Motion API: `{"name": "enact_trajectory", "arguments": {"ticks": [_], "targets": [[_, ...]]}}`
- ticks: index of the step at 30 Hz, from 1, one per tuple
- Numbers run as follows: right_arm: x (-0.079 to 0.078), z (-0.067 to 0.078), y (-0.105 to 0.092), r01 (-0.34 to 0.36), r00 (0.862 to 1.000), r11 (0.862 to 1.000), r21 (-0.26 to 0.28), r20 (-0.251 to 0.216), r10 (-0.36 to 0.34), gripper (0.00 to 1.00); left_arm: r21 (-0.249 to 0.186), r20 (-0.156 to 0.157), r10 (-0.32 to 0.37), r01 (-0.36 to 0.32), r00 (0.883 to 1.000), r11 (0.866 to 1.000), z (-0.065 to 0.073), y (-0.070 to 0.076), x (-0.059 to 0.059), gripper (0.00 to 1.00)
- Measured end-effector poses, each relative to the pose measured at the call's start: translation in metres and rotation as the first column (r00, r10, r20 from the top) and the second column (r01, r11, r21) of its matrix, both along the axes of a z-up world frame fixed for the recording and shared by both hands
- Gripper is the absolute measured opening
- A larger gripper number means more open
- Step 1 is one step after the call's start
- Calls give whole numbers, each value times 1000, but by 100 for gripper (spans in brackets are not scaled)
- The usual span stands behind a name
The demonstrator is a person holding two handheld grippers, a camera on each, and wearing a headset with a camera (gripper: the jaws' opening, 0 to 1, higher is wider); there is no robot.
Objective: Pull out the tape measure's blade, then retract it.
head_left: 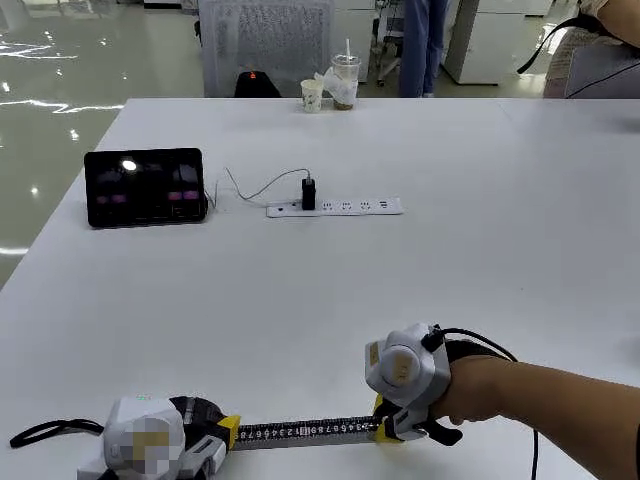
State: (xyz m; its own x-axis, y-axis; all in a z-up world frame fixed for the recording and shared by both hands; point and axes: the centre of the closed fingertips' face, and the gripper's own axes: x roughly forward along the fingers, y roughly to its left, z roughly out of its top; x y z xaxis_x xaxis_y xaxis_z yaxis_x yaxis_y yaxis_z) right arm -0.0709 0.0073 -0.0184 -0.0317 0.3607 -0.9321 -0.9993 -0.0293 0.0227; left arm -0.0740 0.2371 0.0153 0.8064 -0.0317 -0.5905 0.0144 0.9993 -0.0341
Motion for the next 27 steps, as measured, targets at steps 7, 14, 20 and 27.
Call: {"name": "enact_trajectory", "arguments": {"ticks": [7, 14, 20, 27], "targets": [[-1, 0, 3, 0, 1000, 1000, 4, 4, -1, 11, 0, 1, 0, 0, 1000, 1000, 0, 0, -1, 63], [-1, 0, 7, -16, 1000, 1000, 6, -3, 16, 11, -1, -1, -1, 1, 1000, 1000, 0, 0, -1, 63], [-2, 1, 10, -7, 1000, 1000, 15, -10, 7, 11, 0, -2, -1, 1, 1000, 1000, 1, 0, -1, 63], [-2, 1, 14, -22, 1000, 1000, 13, -10, 22, 11, -1, -3, -1, 1, 1000, 1000, 1, 0, -2, 63]]}}
